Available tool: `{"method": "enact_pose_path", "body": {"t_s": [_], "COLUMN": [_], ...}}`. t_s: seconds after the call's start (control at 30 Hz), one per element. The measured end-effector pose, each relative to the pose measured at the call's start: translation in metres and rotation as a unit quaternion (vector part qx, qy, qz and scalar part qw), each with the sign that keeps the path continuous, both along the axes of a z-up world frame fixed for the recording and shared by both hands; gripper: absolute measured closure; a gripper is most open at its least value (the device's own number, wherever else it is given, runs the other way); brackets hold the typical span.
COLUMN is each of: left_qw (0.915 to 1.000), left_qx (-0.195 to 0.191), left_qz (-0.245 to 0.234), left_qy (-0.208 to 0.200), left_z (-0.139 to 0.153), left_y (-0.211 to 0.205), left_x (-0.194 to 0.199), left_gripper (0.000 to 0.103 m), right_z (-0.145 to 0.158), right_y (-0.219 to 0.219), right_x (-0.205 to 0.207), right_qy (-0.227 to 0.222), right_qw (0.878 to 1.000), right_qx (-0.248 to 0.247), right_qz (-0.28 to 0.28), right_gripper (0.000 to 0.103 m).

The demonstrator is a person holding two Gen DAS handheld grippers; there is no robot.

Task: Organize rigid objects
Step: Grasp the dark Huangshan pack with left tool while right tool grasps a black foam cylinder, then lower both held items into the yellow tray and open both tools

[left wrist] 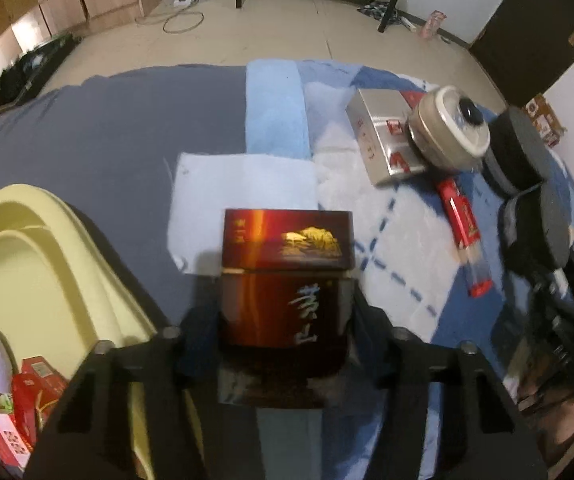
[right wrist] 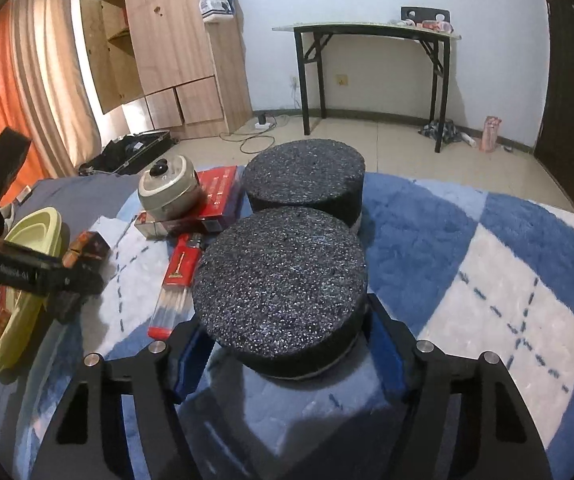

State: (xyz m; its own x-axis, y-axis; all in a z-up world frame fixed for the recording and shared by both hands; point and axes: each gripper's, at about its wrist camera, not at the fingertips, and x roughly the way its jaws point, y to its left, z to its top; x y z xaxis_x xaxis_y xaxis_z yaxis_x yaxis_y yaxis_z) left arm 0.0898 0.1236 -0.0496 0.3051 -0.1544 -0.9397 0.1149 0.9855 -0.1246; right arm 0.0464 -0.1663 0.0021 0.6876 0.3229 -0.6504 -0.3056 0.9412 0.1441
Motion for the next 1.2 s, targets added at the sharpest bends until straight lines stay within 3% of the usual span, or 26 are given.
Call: {"method": "enact_pose_path", "body": {"t_s": [0.17,0.3,0.43,0.53,0.7,0.83,0.97,1.07,1.2], "left_qw": [0.9996,0.9978,0.995,0.9935,0.9896,0.9858,0.9814,0.9816,0.9808], "left_qx": [-0.021,-0.041,-0.05,-0.027,0.0,-0.005,-0.036,-0.028,-0.034], "left_qz": [0.008,0.009,0.033,0.059,0.116,0.158,0.187,0.189,0.192], "left_qy": [-0.018,-0.051,-0.08,-0.094,-0.085,-0.057,-0.026,-0.009,-0.012], "left_z": [0.009,0.037,0.08,0.098,0.107,0.085,0.057,0.042,0.031], "left_y": [0.006,0.016,0.071,0.11,0.191,0.228,0.247,0.253,0.259], "left_x": [-0.017,-0.039,-0.06,-0.062,-0.079,-0.077,-0.077,-0.078,-0.079], "left_gripper": [0.046,0.046,0.046,0.046,0.046,0.046,0.046,0.046,0.046], "right_z": [0.006,0.012,0.038,0.071,0.126,0.144,0.13,0.102,0.08], "right_y": [-0.01,-0.017,-0.014,0.007,0.085,0.166,0.241,0.289,0.331], "right_x": [-0.014,-0.029,-0.047,-0.062,-0.074,-0.07,-0.054,-0.04,-0.026], "right_qy": [-0.015,-0.01,-0.033,-0.064,-0.067,-0.056,-0.011,0.034,0.046], "right_qw": [1.0,1.0,0.999,0.997,0.991,0.98,0.97,0.96,0.95], "right_qx": [-0.016,-0.023,-0.028,-0.024,0.009,0.008,0.0,-0.029,-0.079], "right_qz": [-0.007,-0.012,-0.008,0.022,0.115,0.188,0.244,0.278,0.297], "right_gripper": [0.034,0.034,0.034,0.034,0.034,0.034,0.034,0.034,0.034]}}
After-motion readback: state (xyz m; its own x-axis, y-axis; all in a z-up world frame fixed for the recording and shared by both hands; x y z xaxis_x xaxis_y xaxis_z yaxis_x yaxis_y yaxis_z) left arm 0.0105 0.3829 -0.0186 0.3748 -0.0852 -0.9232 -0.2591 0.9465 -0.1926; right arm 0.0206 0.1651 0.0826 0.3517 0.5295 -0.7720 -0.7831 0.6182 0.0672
